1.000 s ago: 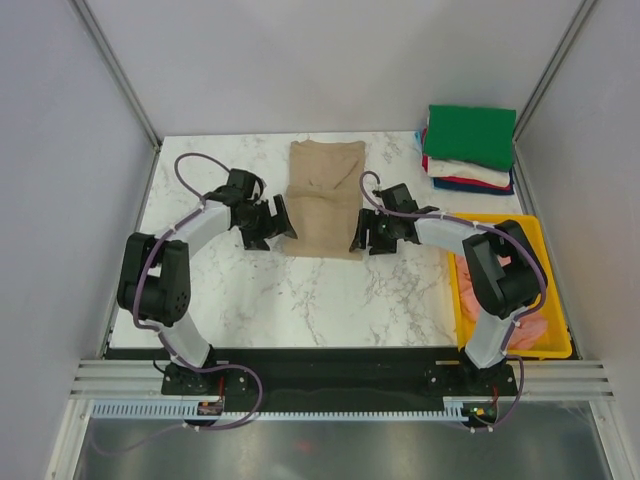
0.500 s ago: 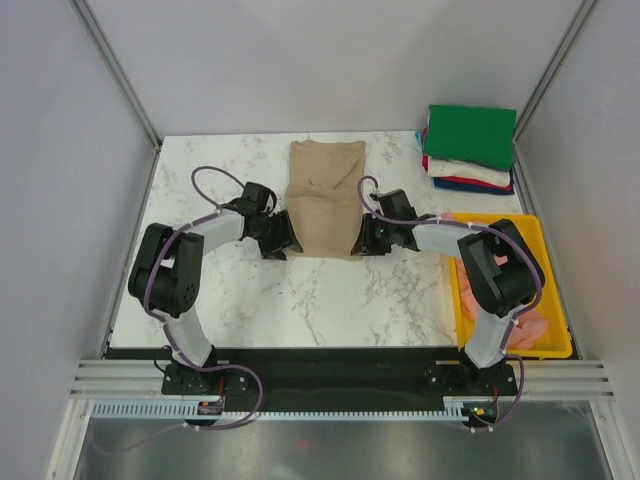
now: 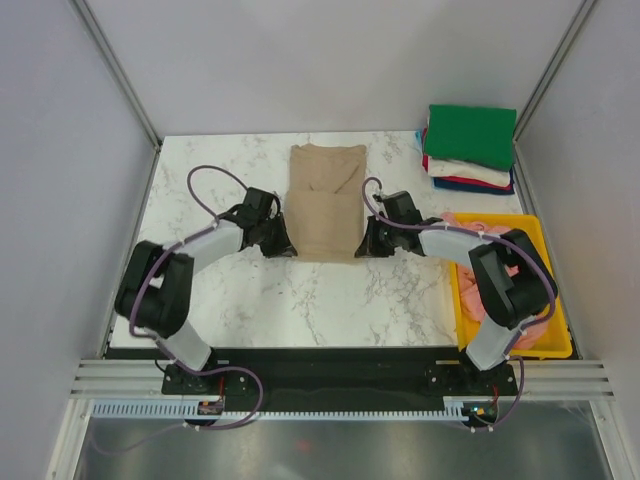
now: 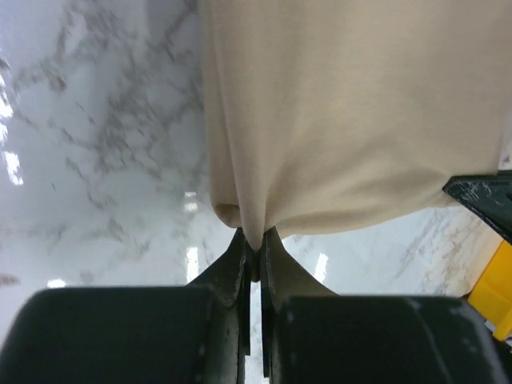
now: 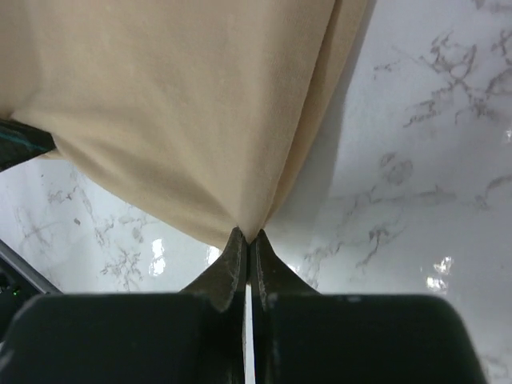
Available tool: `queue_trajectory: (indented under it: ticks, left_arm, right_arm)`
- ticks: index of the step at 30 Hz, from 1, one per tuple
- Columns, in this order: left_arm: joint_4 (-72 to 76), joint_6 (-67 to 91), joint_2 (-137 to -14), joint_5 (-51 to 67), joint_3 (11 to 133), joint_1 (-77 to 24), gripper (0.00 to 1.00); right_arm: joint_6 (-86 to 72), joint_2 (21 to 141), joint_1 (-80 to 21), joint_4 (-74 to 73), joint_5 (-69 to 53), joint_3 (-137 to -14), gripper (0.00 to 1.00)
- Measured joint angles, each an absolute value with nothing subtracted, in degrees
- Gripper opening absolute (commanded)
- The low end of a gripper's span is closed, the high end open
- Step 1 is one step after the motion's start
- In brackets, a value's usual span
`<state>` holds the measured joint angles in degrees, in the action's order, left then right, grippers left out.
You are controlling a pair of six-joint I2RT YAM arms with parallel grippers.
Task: Fold and stack the t-shirts
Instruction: Fold the tshirt
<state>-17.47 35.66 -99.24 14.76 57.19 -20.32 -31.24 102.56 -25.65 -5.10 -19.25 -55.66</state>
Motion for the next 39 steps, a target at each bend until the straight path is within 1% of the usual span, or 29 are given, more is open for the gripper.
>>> queue_trajectory:
  ticks: [3, 5, 7, 11, 15, 19, 23, 27, 31, 35, 39]
  left_arm:
    - [-19.1, 35.6, -90.7, 13.1, 54.8, -22.7, 0.02]
    - [-18.8, 35.7, -86.6, 13.2, 54.0, -23.7, 0.02]
    - [-18.1, 35.7, -84.9, 13.3, 52.3, -24.0, 0.02]
    - [-17.6, 37.3, -83.3, 13.9, 45.2, -26.7, 0.02]
    - [-20.7, 39.6, -76.9, 15.6, 40.0, -31.2, 0.02]
    - [-26.2, 40.9, -67.2, 15.4, 40.6, -33.5, 0.02]
    - [-33.6, 41.2, -62.8, 15.1, 45.0, -35.1, 0.02]
    - [-40.6, 41.3, -61.7, 15.1, 50.9, -35.5, 0.02]
    - [-45.5, 41.2, -62.7, 14.6, 58.5, -35.5, 0.02]
    - [-48.2, 40.8, -66.2, 12.9, 65.1, -35.4, 0.02]
    - [-49.8, 39.8, -70.8, 11.9, 70.1, -34.7, 0.02]
  right_arm:
    - [-31.0, 97.1, -25.7, -6.9, -19.0, -53.6, 0.0]
    - [-30.7, 95.5, -25.6, -7.2, -19.1, -53.2, 0.0]
    - [-30.7, 95.4, -25.6, -6.5, -19.4, -52.1, 0.0]
    - [-31.4, 93.9, -25.8, -6.0, -20.4, -46.0, 0.0]
    - [-31.8, 86.6, -26.6, -9.5, -21.4, -40.5, 0.0]
    - [-32.0, 75.9, -28.3, -14.1, -21.4, -38.8, 0.0]
    - [-32.3, 67.4, -31.3, -20.1, -20.2, -39.2, 0.0]
    - [-32.6, 63.6, -32.7, -28.3, -18.4, -44.3, 0.0]
    - [-30.9, 63.9, -32.8, -34.7, -14.5, -54.8, 0.0]
    - [-28.3, 67.3, -32.8, -38.5, -10.7, -63.3, 0.0]
    - [-25.8, 72.7, -32.7, -40.4, -7.6, -68.6, 0.0]
